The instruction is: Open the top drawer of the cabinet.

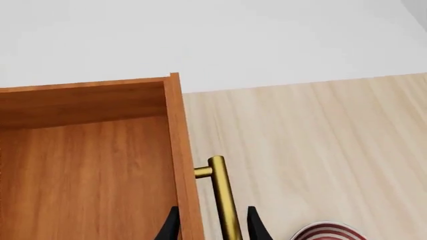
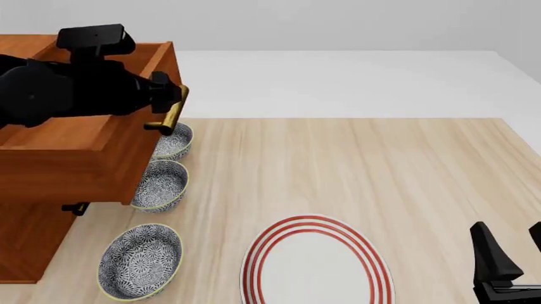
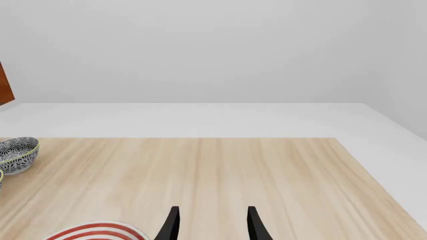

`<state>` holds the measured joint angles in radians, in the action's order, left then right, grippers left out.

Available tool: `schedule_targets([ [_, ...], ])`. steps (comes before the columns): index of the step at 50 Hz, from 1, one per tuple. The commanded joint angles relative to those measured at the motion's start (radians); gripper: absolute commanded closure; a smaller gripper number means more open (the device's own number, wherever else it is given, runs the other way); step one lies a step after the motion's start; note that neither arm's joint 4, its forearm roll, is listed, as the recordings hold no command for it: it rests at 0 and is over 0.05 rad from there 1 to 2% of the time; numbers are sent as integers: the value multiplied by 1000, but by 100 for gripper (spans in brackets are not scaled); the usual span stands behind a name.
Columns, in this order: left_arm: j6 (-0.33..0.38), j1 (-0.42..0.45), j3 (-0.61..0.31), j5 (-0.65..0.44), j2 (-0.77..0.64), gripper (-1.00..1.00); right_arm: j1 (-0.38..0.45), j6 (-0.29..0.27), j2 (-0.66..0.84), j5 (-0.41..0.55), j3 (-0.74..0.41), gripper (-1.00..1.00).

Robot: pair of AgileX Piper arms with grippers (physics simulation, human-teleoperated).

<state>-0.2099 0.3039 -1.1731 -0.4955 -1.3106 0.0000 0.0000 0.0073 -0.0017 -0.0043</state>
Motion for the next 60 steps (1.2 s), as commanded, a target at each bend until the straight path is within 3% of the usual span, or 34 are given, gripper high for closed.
schedule_targets([
  [1,12,81,87,43,-162,-100,0,0,0,0,0,-100],
  [11,6,89,76,25,-129,-100,0,0,0,0,0,-100],
  [48,2,83,-173,-119,56,-100,0,0,0,0,0,-100],
  [60,12,77,-199,-135,77,-100,0,0,0,0,0,-100],
])
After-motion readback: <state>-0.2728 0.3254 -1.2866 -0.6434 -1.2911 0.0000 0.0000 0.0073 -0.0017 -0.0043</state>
